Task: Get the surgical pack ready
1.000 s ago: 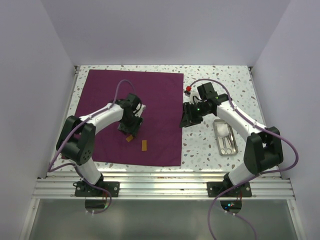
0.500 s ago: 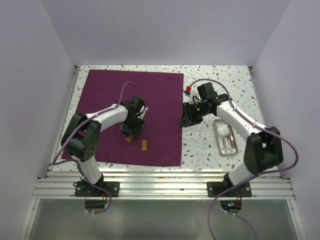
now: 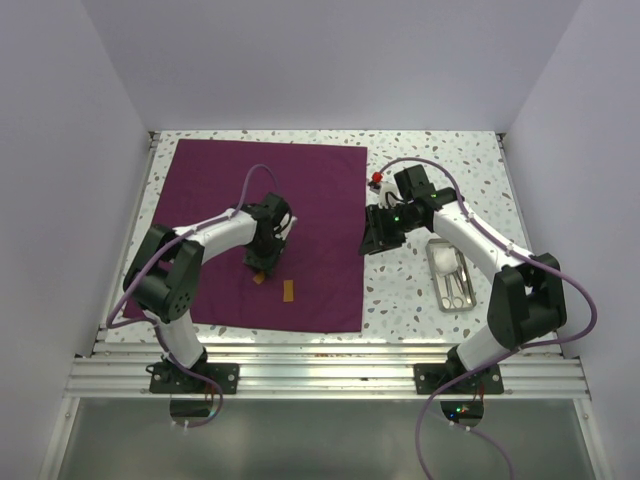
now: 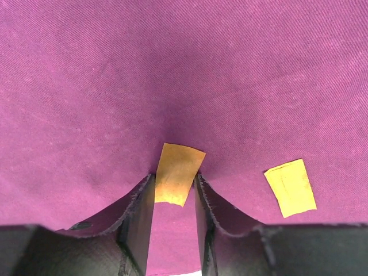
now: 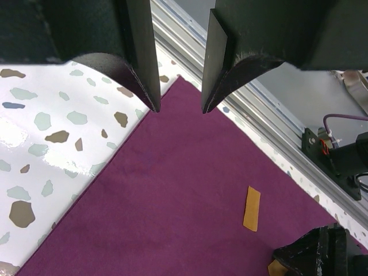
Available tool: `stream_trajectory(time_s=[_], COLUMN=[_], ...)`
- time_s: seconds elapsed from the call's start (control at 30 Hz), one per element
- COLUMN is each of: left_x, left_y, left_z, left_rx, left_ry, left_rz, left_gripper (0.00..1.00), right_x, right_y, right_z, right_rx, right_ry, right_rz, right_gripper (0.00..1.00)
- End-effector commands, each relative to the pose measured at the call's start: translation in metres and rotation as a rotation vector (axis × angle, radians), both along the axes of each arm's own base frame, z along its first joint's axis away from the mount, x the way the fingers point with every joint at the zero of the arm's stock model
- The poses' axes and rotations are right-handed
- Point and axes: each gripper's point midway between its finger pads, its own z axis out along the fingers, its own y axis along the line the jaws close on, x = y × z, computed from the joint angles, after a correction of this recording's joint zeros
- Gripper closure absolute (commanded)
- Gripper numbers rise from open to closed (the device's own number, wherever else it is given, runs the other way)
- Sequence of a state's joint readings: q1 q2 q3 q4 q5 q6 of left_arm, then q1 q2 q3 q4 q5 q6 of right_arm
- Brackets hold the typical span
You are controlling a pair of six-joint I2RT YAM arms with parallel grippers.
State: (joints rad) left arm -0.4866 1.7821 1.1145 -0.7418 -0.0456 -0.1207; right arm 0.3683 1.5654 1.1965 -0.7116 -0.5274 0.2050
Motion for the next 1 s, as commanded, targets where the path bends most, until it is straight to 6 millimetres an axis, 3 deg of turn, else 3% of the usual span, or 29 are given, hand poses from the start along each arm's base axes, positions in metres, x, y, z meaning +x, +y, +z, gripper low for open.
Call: stream_trajectory(time_s=[0.0,0.27,0.6,0.83,0.97], left_x=[0.005,0.009,0.019,0.020,0.021], left_y=[0.001,0.001,-0.005,-0.013,-0.021], left_z=[-0.002,0.010,0.040,0.062,0.077], left_rx=[0.009,0.013,-0.018,-0.081,-0.138], left_ry=[-0.025,-0.047,-0.092,-0.124,-0.156], left_rz=[0.006,0.016,0.024,0.026,0.021], left_gripper=[0.64,0.70,0.72,0.73,0.73], right_x=[0.003,0.003,0.004,0.008,0.017], right_y=[0.005,0.006,0.014,0.030,0.045], right_z=[0.006,0.005,0.007,0.012,0.017], right_rx=[0.025,0.026,0.051,0.131,0.211], right_ry=[-0.020,-0.016,-0.007,0.031,0.125], right_rz=[0.018,0.024,0.029,0.002,-0.126], right_gripper=[0.62,0.62,0.62,0.62,0.59])
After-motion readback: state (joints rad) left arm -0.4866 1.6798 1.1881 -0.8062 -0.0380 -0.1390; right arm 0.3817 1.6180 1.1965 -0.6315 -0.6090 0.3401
